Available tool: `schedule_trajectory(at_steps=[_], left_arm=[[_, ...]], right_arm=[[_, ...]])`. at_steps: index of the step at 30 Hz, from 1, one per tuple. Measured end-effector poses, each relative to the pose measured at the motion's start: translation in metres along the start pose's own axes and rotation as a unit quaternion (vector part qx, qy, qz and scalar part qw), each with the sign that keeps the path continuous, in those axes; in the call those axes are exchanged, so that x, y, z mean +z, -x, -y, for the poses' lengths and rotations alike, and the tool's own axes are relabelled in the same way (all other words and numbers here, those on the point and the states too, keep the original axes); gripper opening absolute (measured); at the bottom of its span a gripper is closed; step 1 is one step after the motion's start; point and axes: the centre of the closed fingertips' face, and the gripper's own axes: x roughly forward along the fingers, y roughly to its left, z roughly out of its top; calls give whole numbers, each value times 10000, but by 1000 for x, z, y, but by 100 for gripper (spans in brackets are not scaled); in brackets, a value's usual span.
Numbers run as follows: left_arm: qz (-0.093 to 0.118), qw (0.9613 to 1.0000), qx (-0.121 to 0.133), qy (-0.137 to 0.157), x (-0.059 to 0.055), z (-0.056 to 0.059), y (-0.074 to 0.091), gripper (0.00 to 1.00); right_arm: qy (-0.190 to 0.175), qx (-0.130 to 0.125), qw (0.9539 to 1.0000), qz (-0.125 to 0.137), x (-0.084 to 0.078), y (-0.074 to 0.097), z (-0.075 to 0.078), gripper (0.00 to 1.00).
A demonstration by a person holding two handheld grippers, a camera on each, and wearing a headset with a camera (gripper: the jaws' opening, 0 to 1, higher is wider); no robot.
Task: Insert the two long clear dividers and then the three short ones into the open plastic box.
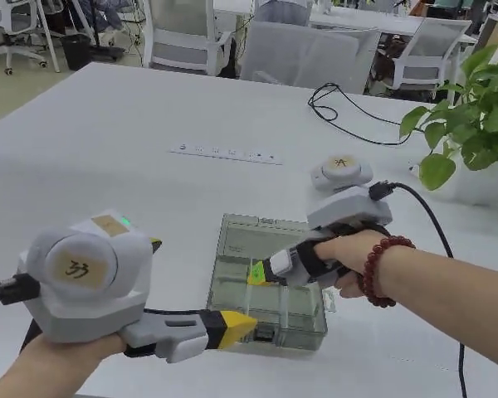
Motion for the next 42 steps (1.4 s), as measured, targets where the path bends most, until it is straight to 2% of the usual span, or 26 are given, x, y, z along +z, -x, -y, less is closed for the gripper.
schedule_trajectory(at_steps=[2,12,20,29,32,37,40,42], left_arm=[[-2,10000,-7,-9,0,2,0,97],[-4,10000,-22,-51,-1,9,-1,97],[-58,10000,6,-56,-3,8,-1,97],[-81,9999,59,-36,-4,5,0,96],[-90,9999,86,-38,-4,4,0,95],[-111,9999,57,-60,-4,4,0,93],[-113,9999,45,-83,-4,6,0,93],[-112,9999,46,-65,-4,6,0,93]], right_arm=[[259,-5,9996,63,-1,4,4,37],[834,75,9963,170,-10,21,19,46],[1166,183,9927,254,-16,33,31,49],[1622,256,9862,231,-26,42,51,51],[1589,347,9864,241,-30,46,57,52],[1996,316,9792,185,-35,49,68,53],[2445,276,9693,-24,-44,49,76,53],[2596,241,9653,-112,-48,48,80,54]])
